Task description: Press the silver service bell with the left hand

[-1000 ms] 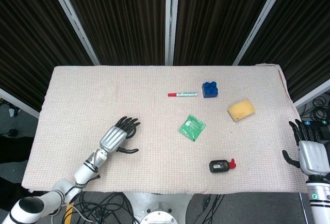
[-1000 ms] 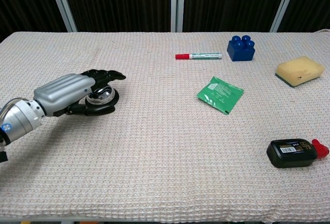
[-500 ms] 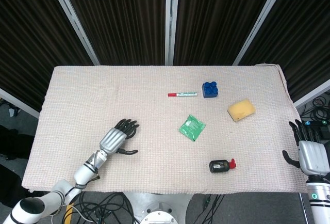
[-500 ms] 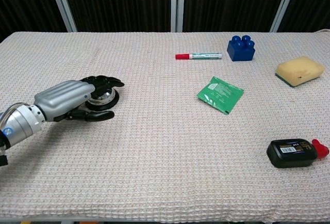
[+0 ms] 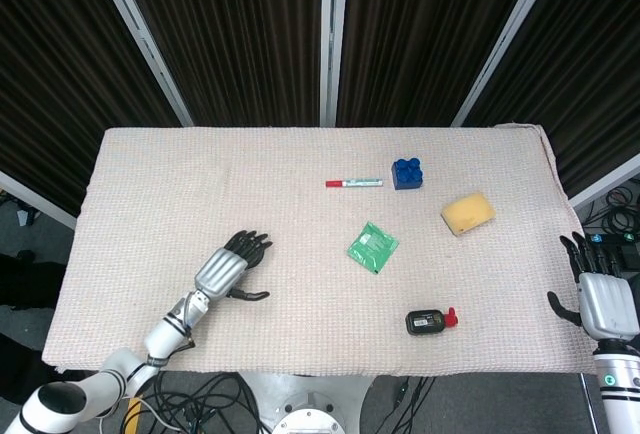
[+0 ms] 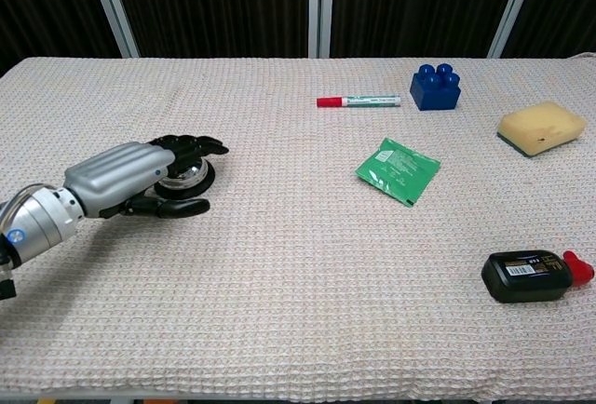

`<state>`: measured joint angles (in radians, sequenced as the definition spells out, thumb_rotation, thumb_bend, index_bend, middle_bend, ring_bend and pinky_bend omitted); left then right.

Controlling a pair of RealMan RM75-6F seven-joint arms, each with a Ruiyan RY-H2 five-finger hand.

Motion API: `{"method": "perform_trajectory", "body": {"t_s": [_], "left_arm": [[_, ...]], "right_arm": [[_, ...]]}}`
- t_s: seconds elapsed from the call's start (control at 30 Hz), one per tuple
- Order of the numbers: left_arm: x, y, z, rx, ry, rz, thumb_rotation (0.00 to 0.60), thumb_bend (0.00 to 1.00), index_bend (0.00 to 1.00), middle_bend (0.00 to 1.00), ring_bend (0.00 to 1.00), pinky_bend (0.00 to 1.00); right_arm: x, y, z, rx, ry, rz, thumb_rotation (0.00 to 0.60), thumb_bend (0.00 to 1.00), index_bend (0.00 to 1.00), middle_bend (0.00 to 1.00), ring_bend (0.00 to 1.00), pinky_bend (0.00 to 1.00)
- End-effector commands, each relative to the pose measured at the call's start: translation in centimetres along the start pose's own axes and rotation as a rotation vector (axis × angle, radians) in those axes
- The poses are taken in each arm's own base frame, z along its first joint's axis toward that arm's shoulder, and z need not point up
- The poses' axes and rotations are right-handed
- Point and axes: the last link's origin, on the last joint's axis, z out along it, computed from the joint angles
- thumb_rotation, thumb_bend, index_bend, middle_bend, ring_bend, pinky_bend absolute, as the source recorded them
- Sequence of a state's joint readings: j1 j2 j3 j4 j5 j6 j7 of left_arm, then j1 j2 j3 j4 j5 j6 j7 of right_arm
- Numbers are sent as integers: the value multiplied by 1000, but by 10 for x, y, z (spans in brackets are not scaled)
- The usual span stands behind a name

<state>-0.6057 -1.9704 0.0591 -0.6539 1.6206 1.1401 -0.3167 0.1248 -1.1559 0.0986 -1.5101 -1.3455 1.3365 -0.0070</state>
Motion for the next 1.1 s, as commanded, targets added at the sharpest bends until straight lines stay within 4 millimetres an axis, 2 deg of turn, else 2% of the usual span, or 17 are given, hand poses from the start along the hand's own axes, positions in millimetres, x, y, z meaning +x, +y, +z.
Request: {"method": "perform_trajectory", "body": {"t_s": [0.03, 0.27, 0.43, 0.57, 0.7, 0.9, 1.0, 1.1], "left_arm": [[-2, 0, 0, 1, -7, 1, 0, 0, 0, 0, 0, 0], [27, 2, 9, -28, 106, 8, 0, 0, 0, 0, 0, 0], [54, -14, -4, 30, 182, 63, 0, 0, 0, 0, 0, 0], [73, -45, -36, 152, 194, 148, 0, 0, 0, 0, 0, 0], [91, -67, -84, 279, 215, 178, 0, 0, 0, 0, 0, 0], [107, -72, -147, 417, 258, 194, 0, 0, 0, 0, 0, 0], [110, -69, -166, 462, 265, 180, 0, 0, 0, 0, 0, 0], [112, -70, -176, 490, 265, 189, 0, 0, 0, 0, 0, 0]], "right_arm": [[0, 0, 0, 0, 1, 1, 600, 219, 0, 0, 0, 0], [1, 0, 0, 1, 6, 8, 600, 219, 0, 0, 0, 0], [1, 0, -1, 4, 9, 11, 600, 219, 0, 0, 0, 0], [2, -1, -2, 13, 15, 16, 600, 220, 0, 0, 0, 0], [2, -2, -1, 18, 16, 14, 600, 219, 0, 0, 0, 0], [1, -7, -2, 30, 20, 24, 600, 220, 0, 0, 0, 0], [1, -8, -4, 36, 23, 25, 600, 221, 0, 0, 0, 0], [-1, -11, -5, 43, 21, 25, 600, 221, 0, 0, 0, 0]]}}
